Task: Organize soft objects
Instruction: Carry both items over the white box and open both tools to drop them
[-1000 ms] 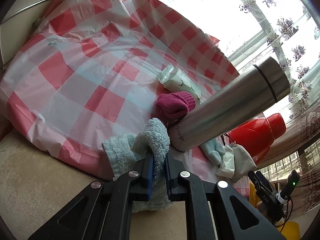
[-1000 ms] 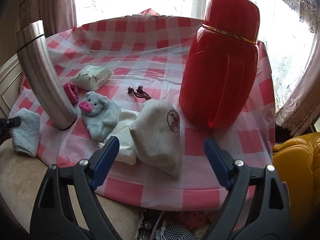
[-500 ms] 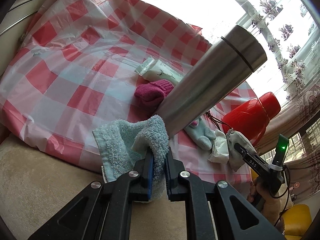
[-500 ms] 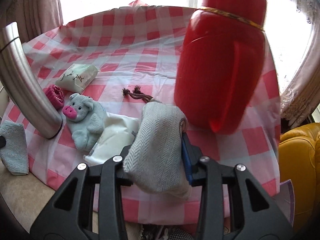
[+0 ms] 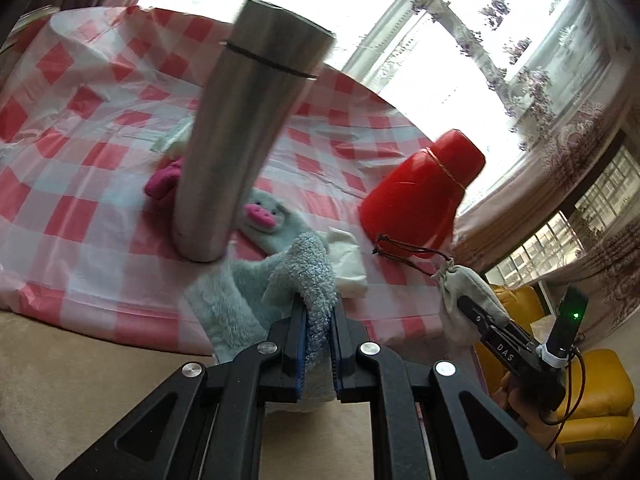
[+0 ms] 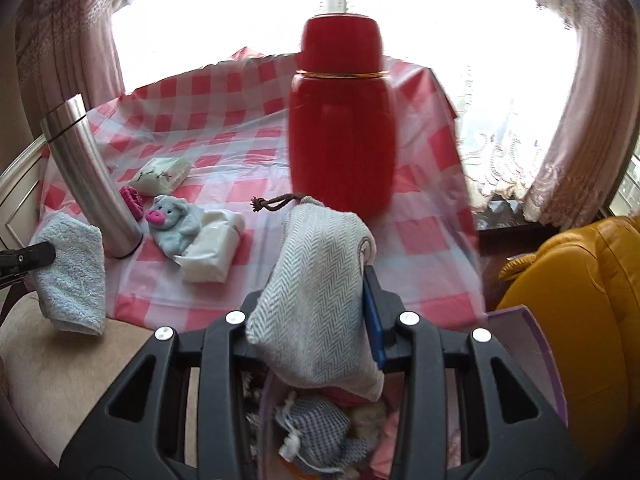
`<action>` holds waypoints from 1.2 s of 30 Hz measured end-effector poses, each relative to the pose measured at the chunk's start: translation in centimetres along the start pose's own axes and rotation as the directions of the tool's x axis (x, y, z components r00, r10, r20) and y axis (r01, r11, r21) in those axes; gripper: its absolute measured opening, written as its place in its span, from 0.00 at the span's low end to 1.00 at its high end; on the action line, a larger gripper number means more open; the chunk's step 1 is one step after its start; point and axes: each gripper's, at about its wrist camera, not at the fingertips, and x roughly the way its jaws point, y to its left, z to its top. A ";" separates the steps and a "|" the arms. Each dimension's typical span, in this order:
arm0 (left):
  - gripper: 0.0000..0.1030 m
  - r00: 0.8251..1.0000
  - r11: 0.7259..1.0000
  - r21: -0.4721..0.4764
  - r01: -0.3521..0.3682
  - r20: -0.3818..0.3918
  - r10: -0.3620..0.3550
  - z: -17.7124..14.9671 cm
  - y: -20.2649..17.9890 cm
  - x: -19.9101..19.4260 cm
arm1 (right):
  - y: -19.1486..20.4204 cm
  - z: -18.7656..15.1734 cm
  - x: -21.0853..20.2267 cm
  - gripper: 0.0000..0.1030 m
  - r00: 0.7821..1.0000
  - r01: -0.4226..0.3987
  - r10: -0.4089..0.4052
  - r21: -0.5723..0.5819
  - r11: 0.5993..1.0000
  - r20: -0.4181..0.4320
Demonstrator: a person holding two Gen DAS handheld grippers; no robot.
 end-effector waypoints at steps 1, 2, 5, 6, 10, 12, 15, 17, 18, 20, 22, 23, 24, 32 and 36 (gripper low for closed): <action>0.10 1.000 0.999 0.021 0.028 -0.009 -0.027 -0.2 -1.3 0.4 | -1.0 -0.4 -0.6 0.39 1.000 0.016 -0.016 0.013 1.000 0.000; 0.10 0.999 0.998 0.040 0.050 -0.020 -0.050 -0.5 -2.3 0.8 | -1.7 -0.8 -1.0 0.39 1.000 0.028 -0.028 0.022 0.999 0.001; 0.10 0.992 0.990 0.087 0.111 -0.061 -0.106 -1.3 -5.6 2.2 | -3.9 -2.0 -2.1 0.39 0.998 0.069 -0.069 0.047 0.997 -0.005; 0.10 0.989 0.986 0.100 0.130 -0.076 -0.123 -1.6 -6.5 2.7 | -4.5 -2.4 -2.4 0.39 0.997 0.082 -0.081 0.052 0.995 -0.007; 0.10 0.974 0.966 0.165 0.201 -0.141 -0.178 -2.8 -11.2 4.8 | -7.3 -4.2 -3.6 0.39 0.991 0.133 -0.131 0.087 0.987 -0.028; 0.10 0.967 0.954 0.196 0.226 -0.159 -0.197 -3.1 -13.3 5.5 | -8.7 -5.1 -4.0 0.39 0.987 0.161 -0.158 0.106 0.981 -0.043; 0.10 0.956 0.937 0.229 0.262 -0.196 -0.219 -3.7 -15.9 6.7 | -10.7 -6.1 -4.6 0.39 0.981 0.189 -0.182 0.133 0.973 -0.063; 0.20 0.952 0.931 0.247 0.269 -0.216 -0.218 -4.0 -17.4 7.9 | -11.8 -6.5 -5.0 0.42 0.978 0.207 -0.198 0.151 0.967 -0.070; 0.27 0.950 0.930 0.252 0.268 -0.227 -0.213 -4.1 -17.8 8.4 | -12.2 -6.6 -5.1 0.42 0.977 0.212 -0.202 0.157 0.965 -0.073; 0.55 0.948 0.927 0.257 0.272 -0.237 -0.212 -4.4 -18.4 9.0 | -12.6 -6.5 -5.4 0.44 0.977 0.211 -0.202 0.157 0.965 -0.072; 0.57 0.951 0.925 0.270 0.266 -0.229 -0.207 -4.6 -18.2 8.9 | -12.9 -6.5 -5.5 0.53 0.975 0.221 -0.213 0.160 0.962 -0.067; 0.58 0.953 0.924 0.283 0.257 -0.230 -0.195 -4.8 -18.2 8.9 | -13.0 -6.5 -5.5 0.56 0.975 0.222 -0.214 0.162 0.962 -0.066; 0.58 0.955 0.925 0.287 0.249 -0.229 -0.186 -4.8 -18.0 8.8 | -12.9 -6.5 -5.4 0.58 0.975 0.218 -0.210 0.163 0.962 -0.066; 0.58 0.967 0.943 0.266 0.199 -0.212 -0.144 -4.7 -15.6 7.7 | -10.8 -6.6 -4.7 0.64 0.984 0.171 -0.162 0.127 0.977 -0.077; 0.58 0.972 0.958 0.239 0.160 -0.205 -0.112 -4.7 -13.6 7.1 | -9.2 -6.4 -4.6 0.66 0.986 0.154 -0.147 0.091 0.984 -0.076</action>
